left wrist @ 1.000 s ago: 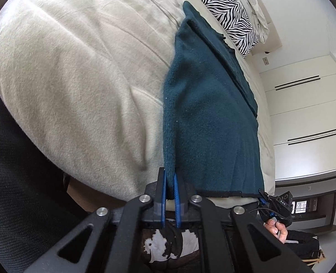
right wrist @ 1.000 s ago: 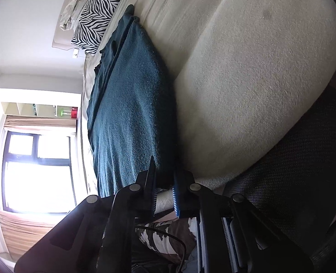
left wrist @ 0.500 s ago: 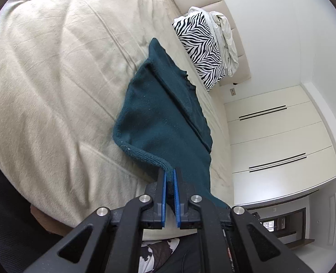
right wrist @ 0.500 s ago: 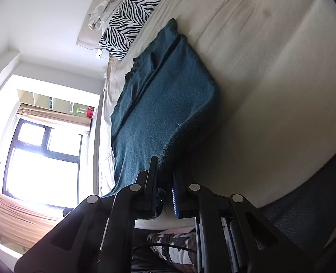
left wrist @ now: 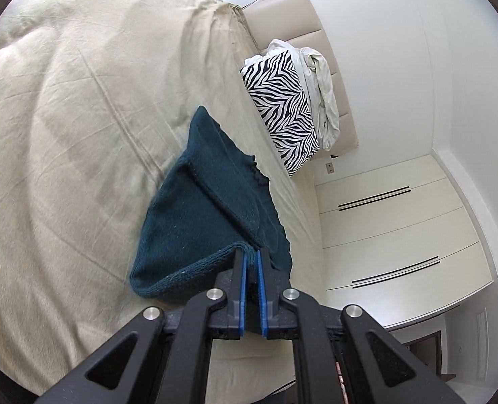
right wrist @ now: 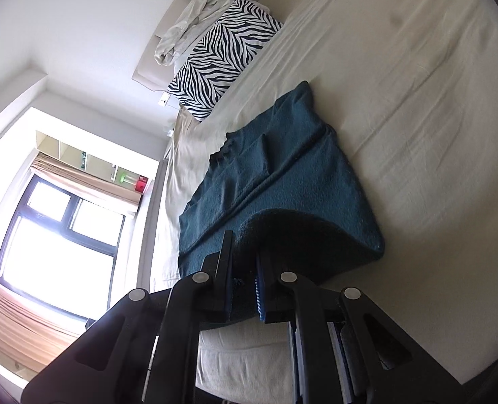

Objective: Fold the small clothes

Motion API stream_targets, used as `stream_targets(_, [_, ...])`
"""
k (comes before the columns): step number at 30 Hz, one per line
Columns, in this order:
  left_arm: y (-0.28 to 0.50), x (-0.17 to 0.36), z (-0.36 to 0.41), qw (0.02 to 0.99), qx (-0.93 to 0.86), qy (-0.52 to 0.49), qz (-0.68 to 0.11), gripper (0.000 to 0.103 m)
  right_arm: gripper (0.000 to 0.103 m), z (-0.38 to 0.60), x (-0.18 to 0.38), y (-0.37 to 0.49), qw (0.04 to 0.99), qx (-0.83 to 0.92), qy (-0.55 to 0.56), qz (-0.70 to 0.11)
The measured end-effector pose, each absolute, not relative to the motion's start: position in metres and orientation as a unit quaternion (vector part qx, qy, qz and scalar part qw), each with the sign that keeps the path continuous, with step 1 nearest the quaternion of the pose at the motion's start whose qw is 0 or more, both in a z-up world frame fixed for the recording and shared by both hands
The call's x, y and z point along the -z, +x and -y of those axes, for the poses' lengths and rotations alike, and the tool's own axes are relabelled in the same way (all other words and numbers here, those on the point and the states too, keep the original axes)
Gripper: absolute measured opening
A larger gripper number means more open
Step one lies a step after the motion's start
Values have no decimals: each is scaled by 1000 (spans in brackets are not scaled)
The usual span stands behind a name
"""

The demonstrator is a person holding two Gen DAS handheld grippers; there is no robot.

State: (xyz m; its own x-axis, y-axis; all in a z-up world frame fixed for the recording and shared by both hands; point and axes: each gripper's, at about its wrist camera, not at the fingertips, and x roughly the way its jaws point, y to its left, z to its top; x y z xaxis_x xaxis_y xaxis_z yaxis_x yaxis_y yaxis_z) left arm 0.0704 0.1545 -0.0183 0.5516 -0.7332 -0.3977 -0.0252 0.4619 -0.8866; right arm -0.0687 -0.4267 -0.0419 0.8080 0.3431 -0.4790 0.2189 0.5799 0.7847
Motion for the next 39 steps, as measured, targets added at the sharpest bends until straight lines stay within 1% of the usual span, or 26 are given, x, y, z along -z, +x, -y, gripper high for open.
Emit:
stream_targets(7, [133,23,-143,753,222,-468,-407,8,10,441,32,-4,849,-14,437,-297])
stream_targets(15, [201,33,-128,764,207,-451,-414,8,10,453,41,81,854,6,419,-309])
stream_targets(26, [293,46,-113,777,181,-435,-418,8,10,478,68,181,844,33,424,-325])
stream_targets(30, [320,61,-103,778,170,-431,-423,8,10,490,82,214,839,49,427,-333])
stream_targets(33, [339,77,-95,780,155,-418,-439,10,12,499,97,233,830,70,436,-342])
stream_targets(34, [342,82,-94,780,152,-415,-443,15,14,501,105,239,823,75,440,-351])
stream_targets(35, [343,86,-93,778,152,-414,-448,32,16,503,112,245,817,77,443,-360])
stream_targets(36, [343,89,-94,776,151,-414,-452,43,21,504,119,251,811,78,445,-372])
stream_targets(37, [339,89,-95,778,151,-412,-449,55,25,505,124,254,806,73,447,-380])
stream_targets(38, [335,87,-96,783,149,-407,-446,60,27,504,125,255,808,70,446,-378])
stream_targets(39, [331,85,-96,788,147,-397,-446,62,28,503,124,254,814,68,438,-375])
